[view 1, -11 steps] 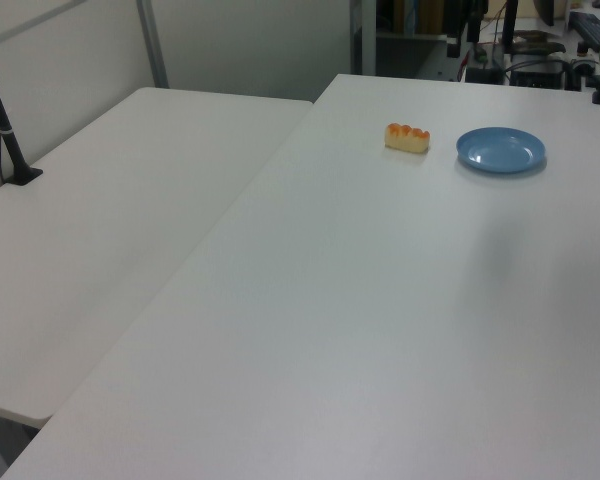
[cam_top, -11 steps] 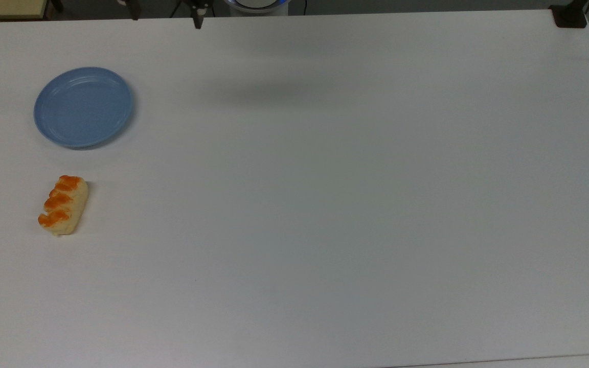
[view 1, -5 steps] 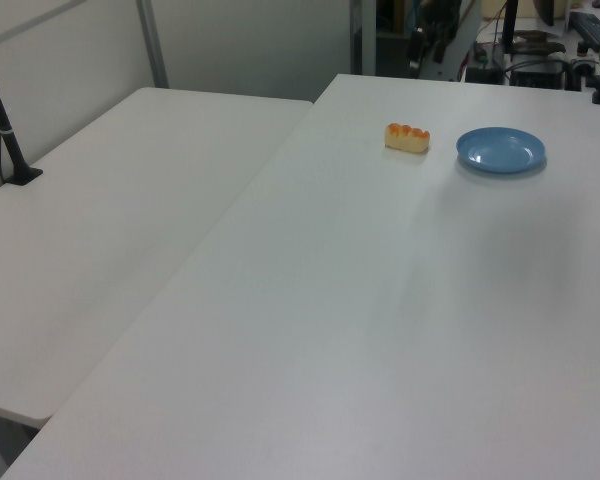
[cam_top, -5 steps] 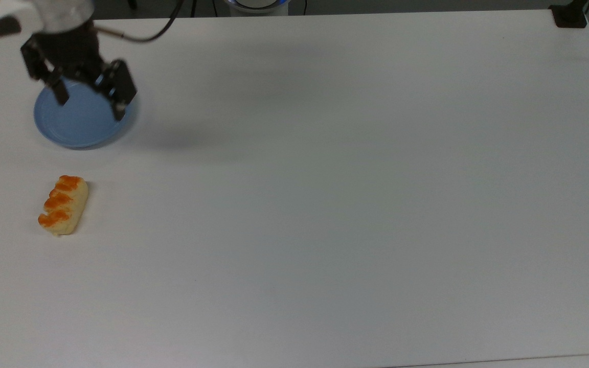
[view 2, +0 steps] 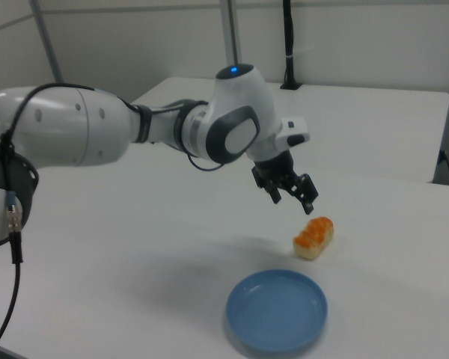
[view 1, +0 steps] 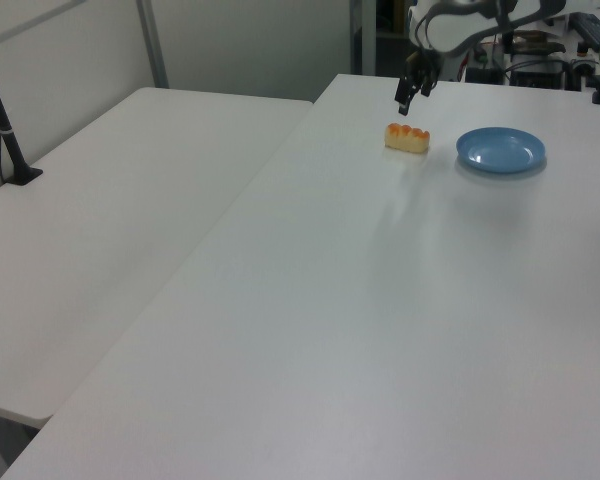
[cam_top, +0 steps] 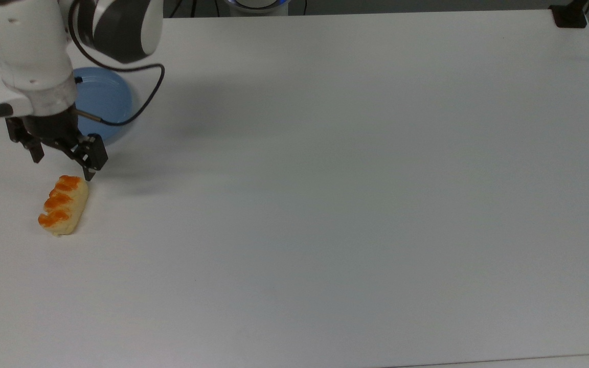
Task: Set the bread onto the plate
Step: 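Move the open gripper down over the bread with orange topping, then close the gripper on the bread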
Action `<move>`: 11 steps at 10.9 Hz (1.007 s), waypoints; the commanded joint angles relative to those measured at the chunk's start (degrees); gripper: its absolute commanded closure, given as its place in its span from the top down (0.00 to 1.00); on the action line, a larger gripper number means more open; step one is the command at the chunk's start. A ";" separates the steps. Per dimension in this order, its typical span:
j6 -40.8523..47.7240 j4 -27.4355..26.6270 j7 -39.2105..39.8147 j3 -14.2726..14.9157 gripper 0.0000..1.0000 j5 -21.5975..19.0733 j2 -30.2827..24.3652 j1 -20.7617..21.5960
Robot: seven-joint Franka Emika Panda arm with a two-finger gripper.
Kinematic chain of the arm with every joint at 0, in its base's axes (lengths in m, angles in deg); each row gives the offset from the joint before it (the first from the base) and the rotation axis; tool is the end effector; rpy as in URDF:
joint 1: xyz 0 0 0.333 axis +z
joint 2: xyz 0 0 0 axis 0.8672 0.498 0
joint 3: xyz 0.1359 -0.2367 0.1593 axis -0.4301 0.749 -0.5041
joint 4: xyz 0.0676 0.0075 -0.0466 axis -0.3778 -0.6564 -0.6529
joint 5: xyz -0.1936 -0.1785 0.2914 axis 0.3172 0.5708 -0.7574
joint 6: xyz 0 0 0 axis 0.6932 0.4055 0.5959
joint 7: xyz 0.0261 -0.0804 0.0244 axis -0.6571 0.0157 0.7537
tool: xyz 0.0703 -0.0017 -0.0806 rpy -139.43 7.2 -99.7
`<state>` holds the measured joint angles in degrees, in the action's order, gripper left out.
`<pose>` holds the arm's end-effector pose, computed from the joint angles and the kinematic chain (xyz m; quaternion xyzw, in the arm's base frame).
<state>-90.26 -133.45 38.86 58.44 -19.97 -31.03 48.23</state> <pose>0.6784 -0.2434 0.4111 0.9804 -0.1264 0.1208 0.0904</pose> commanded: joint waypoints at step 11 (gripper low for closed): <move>-7.84 1.01 -6.69 -0.54 0.20 6.07 8.83 -2.07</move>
<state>-96.60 -132.80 34.59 57.95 -14.57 -22.93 45.74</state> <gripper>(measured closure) 0.313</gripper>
